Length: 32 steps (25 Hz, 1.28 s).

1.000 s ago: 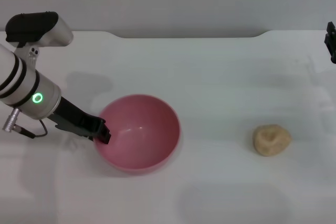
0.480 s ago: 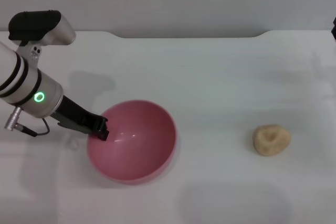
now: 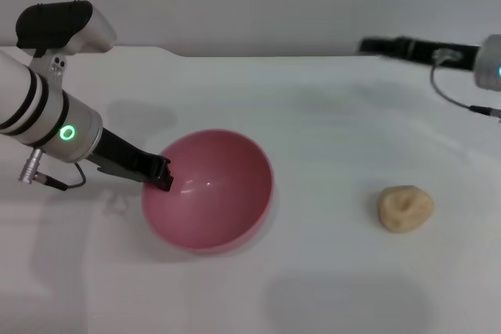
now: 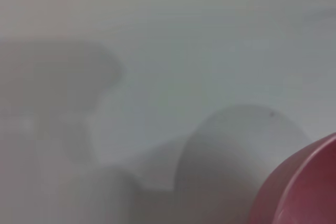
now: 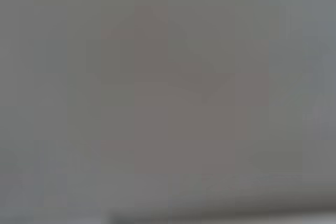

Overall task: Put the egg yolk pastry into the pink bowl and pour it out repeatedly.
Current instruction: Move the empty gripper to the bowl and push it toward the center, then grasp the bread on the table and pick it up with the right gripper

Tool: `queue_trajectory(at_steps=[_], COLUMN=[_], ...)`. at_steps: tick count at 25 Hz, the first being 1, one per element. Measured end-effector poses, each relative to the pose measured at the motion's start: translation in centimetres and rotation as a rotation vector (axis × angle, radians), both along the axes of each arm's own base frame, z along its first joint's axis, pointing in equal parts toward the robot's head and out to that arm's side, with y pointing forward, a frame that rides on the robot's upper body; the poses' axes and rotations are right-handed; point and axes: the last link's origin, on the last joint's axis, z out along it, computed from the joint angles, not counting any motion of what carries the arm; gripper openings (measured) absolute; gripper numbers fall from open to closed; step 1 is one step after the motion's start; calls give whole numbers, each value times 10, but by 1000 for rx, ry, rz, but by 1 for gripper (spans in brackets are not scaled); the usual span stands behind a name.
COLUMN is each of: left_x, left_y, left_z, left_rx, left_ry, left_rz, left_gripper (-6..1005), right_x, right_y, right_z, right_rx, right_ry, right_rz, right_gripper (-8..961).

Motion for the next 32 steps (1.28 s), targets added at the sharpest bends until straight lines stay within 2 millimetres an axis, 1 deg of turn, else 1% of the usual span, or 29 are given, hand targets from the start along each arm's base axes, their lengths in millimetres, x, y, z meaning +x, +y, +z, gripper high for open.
queue_trajectory(at_steps=[1,4,7,11,12,14,18,23,25,26,32], left_x=[0,1,1,1,1,0,1,1,2,2,5], left_y=[1,6,9,11,11,11,11,11,10,10,11], left_z=[0,1,1,2,2,2,2,2,1,1,0], left_rx=[9,52,95,111,111,111,107,102,96,96,94], left_ry=[0,-5,-25,-32,-32,-30,-28,-27,-25,-25,-25], left_rz=[-4,-22,-41,-53,-53,-55,-59,-60,-64,-64,-70], left_gripper=[-2,-2,-1,-1,-1,-1,-1,0,0,0,-1], right_x=[-11,-25,-25,-24,-23,-23,-20,-18,-20,-20,-23], right_y=[-1,-10,-20,-36,-44,-46,-56,-60,-61,-61,-63], right_z=[-1,-3,-1,5,9,11,16,14,8,8,-12], right_rx=[-111,-345,-497,-632,-691,-714,-789,-782,-780,-780,-765], right_ry=[-32,-170,-322,-402,-414,-419,-494,-578,-595,-595,-639], right_rz=[20,57,76,93,83,79,63,53,69,69,110], right_gripper=[530,530,530,530,529,529,529,529,528,528,528])
